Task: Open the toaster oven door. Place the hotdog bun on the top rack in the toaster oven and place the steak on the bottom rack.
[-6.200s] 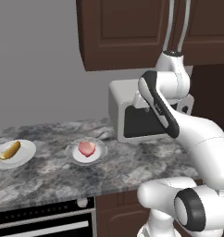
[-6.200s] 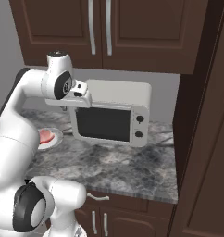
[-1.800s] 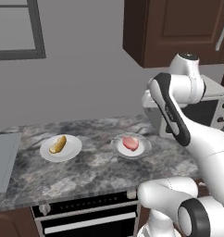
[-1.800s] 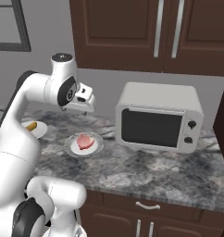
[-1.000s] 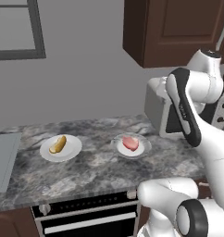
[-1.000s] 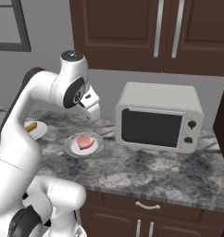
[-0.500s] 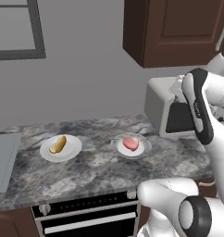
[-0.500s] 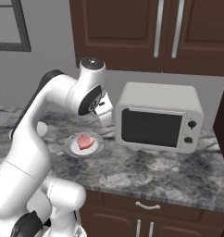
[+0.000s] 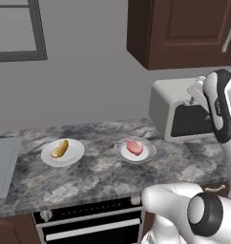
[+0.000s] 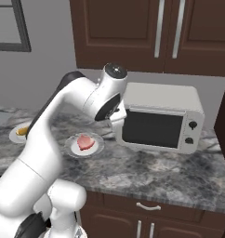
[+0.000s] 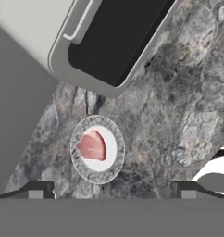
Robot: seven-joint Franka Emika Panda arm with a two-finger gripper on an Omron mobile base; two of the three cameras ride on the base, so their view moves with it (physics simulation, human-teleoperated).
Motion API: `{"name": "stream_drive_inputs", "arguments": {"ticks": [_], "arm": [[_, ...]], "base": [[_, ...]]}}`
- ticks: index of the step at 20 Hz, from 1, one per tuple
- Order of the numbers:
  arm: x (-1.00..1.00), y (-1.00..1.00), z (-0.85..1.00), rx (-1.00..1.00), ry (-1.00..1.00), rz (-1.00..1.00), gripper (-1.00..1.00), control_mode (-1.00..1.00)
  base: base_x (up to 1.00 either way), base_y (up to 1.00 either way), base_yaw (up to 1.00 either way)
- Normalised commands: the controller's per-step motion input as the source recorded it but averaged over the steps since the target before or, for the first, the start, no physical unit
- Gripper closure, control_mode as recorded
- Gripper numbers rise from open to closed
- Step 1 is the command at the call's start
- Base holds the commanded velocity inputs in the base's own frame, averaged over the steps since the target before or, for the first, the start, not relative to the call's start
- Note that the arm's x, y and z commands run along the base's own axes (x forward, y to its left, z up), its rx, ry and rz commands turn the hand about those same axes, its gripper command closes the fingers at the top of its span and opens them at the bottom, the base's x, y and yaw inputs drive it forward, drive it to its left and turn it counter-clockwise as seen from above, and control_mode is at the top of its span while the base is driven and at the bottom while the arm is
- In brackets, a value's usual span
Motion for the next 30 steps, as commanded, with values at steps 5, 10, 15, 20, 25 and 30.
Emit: {"name": "stream_drive_inputs", "arguments": {"ticks": [5, 10, 15, 20, 25, 30], "arm": [[0.14, -0.29, -0.03, 0.09, 0.00, 0.00, -1.00, -1.00], [0.20, -0.19, -0.08, 0.11, 0.00, 0.00, -1.00, -1.00], [0.24, -0.19, -0.10, 0.10, 0.00, 0.00, -1.00, -1.00], [0.28, -0.25, -0.20, 0.12, 0.00, 0.00, -1.00, -1.00], [0.39, -0.29, -0.19, 0.12, 0.00, 0.00, -1.00, -1.00], [0.44, -0.25, -0.08, 0.02, 0.03, 0.00, -1.00, -1.00]], "base": [[0.00, 0.00, 0.00], [0.00, 0.00, 0.00], [0.00, 0.00, 0.00], [0.00, 0.00, 0.00], [0.00, 0.00, 0.00], [0.00, 0.00, 0.00]]}}
